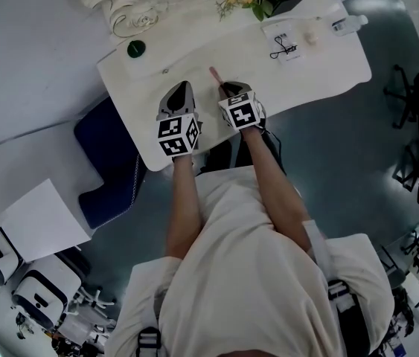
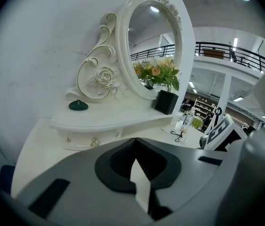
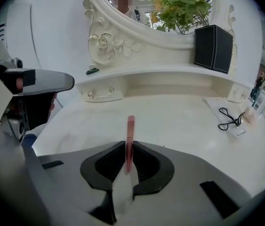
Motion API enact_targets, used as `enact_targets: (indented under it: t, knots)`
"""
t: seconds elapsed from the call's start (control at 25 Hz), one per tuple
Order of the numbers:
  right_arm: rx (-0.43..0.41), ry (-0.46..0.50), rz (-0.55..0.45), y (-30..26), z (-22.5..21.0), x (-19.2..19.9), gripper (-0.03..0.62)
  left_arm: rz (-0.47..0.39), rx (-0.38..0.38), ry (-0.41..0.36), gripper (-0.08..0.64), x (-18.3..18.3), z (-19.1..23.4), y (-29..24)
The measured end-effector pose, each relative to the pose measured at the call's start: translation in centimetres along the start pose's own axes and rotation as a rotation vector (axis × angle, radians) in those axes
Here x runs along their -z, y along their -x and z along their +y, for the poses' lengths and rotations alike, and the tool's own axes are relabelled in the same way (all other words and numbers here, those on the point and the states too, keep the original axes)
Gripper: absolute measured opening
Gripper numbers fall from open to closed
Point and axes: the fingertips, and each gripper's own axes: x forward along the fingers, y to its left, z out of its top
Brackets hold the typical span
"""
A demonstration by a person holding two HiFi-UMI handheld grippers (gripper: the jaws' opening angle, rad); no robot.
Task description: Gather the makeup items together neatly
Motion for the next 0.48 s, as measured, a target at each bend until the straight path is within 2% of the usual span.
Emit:
enact_targets:
  t: [0.16, 0.48]
  knots:
    - [-0.005, -0.003, 0.003, 0.1, 0.2, 0.1, 0.103, -0.003, 0.007, 0.001, 0.014, -0.1, -0.2, 0.1]
    - [0.019, 0.005, -0.012, 1.2, -0.7, -0.1, 0.110, -0.009, 0.027, 0.013, 0.014, -0.3, -1.1, -0.1]
